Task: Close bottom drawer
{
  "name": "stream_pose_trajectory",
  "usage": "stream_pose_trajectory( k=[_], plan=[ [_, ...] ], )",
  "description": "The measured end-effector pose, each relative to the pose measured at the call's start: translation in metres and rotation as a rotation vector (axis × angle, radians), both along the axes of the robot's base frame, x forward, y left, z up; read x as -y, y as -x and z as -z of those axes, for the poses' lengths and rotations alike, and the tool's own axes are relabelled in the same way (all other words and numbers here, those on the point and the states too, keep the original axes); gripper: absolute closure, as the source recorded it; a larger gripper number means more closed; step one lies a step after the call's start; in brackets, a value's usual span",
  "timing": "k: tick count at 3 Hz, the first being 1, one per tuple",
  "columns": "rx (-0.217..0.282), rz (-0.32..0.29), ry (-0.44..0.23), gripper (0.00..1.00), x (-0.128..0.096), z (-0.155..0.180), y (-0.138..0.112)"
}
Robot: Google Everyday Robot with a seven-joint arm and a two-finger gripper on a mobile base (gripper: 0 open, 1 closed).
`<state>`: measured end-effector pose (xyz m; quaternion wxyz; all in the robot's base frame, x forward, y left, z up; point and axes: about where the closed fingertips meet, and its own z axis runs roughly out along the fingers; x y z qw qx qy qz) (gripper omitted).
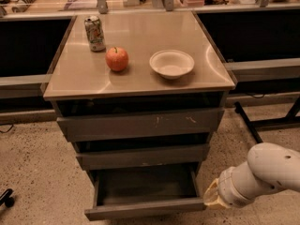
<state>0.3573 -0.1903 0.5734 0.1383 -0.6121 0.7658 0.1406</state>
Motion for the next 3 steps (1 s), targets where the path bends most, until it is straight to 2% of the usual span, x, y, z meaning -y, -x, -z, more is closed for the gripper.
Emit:
stream_pose_trajectory(
  k=[1, 2, 3],
  plan=[
    [0.017, -0.021, -0.077, 1.0, -0.003, 0.052, -0.006],
    [0.003, -0.045, -0.14, 1.0, -0.004, 0.112, -0.021],
    [-0.056, -0.042, -0.186, 1.0, -0.015, 0.145, -0.006]
  ],
)
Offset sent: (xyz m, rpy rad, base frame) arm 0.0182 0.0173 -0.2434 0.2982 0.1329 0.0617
